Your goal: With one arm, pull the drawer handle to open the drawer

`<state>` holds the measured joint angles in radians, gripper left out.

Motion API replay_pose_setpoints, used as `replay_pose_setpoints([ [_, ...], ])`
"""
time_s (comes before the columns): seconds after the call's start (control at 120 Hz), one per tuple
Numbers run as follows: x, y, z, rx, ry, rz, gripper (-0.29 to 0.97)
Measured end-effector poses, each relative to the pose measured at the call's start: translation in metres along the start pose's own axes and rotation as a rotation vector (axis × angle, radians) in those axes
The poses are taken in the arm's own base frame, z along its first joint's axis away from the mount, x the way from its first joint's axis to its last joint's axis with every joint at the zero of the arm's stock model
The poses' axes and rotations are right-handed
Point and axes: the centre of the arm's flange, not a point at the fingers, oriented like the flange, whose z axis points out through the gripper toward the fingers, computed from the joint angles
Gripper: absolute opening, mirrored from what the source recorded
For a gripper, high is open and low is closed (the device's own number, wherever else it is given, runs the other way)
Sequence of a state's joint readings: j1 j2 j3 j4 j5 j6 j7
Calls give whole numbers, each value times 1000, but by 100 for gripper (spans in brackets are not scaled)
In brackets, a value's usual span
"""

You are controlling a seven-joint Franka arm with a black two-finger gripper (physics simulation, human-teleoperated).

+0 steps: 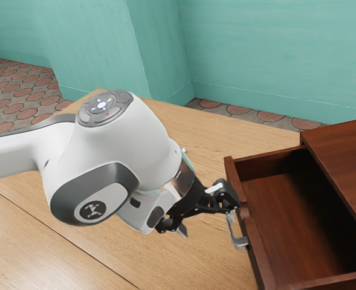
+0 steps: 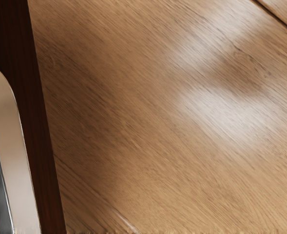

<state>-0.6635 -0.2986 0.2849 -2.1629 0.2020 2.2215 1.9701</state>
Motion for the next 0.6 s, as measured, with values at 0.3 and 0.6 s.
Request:
replay_pose_setpoints([
  [0.3,-2,-2,-3,-1,-9,6,68],
  [0.6,-5,-2,-18,25,-18,1,68],
])
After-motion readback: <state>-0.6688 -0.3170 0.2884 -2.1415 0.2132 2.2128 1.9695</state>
